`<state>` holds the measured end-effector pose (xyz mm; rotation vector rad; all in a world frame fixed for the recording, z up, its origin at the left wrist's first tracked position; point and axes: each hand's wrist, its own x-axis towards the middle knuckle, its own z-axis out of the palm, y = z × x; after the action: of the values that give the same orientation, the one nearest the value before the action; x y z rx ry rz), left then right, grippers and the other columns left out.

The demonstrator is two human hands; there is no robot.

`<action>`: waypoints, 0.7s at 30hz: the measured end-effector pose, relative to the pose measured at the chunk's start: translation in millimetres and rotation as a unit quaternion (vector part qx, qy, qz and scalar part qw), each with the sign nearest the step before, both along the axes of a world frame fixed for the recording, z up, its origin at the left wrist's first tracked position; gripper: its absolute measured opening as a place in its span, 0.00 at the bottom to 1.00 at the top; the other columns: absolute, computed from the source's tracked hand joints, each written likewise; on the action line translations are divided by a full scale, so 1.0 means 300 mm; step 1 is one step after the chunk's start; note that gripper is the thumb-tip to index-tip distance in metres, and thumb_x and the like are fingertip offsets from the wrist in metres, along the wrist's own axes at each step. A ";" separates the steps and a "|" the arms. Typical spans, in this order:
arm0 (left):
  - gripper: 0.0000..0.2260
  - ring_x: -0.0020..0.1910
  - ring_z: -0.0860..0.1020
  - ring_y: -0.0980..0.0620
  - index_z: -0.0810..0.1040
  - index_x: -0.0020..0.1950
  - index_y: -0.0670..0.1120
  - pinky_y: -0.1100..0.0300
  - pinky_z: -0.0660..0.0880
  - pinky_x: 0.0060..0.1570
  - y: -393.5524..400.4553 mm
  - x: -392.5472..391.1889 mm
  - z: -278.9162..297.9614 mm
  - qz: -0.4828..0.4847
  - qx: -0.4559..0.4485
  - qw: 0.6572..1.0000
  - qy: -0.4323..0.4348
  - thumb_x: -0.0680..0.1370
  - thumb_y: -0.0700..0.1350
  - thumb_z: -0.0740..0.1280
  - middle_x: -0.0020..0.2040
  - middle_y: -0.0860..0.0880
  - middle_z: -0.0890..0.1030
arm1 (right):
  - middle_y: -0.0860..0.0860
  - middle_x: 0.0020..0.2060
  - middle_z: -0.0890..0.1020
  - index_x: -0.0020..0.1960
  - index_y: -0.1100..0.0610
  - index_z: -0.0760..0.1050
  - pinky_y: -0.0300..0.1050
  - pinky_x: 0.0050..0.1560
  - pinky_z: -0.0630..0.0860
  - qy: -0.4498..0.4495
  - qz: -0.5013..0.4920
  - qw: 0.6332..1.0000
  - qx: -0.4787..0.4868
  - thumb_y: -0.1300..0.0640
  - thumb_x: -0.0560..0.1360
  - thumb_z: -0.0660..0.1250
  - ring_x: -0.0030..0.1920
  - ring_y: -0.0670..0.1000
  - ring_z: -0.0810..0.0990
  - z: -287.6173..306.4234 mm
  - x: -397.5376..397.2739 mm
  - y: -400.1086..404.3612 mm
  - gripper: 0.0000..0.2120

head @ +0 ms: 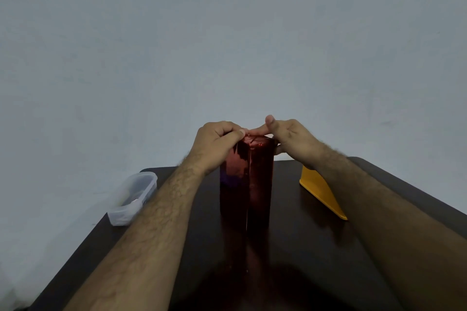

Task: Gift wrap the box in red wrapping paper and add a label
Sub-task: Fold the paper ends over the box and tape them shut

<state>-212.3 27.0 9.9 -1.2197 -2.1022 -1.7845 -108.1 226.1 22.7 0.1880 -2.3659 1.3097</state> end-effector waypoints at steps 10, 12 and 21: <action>0.14 0.78 0.67 0.63 0.89 0.53 0.63 0.58 0.61 0.77 -0.010 0.007 0.043 -0.013 -0.078 0.997 0.001 0.81 0.44 0.70 0.69 0.57 0.83 | 0.47 0.57 0.83 0.50 0.52 0.89 0.42 0.43 0.85 0.100 -0.046 0.994 -0.008 0.46 0.81 0.71 0.52 0.45 0.86 -0.033 0.011 -0.054 0.12; 0.13 0.74 0.71 0.61 0.89 0.55 0.61 0.59 0.66 0.75 -0.013 0.008 0.045 0.024 -0.088 0.994 0.065 0.80 0.45 0.69 0.68 0.58 0.83 | 0.47 0.58 0.84 0.49 0.51 0.90 0.45 0.49 0.86 0.107 -0.053 0.993 -0.009 0.45 0.81 0.70 0.55 0.45 0.85 -0.038 0.008 -0.068 0.13; 0.11 0.57 0.83 0.64 0.90 0.57 0.55 0.66 0.76 0.59 -0.023 0.003 0.117 0.014 -0.183 0.978 0.099 0.81 0.43 0.70 0.55 0.59 0.88 | 0.40 0.29 0.82 0.34 0.42 0.81 0.42 0.39 0.76 0.120 -0.116 0.979 0.119 0.44 0.83 0.67 0.33 0.42 0.81 -0.013 0.012 -0.081 0.19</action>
<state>-211.2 20.1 45.0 -1.3732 -2.3777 -1.2345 -104.6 201.9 18.8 0.1273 -2.2520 0.8447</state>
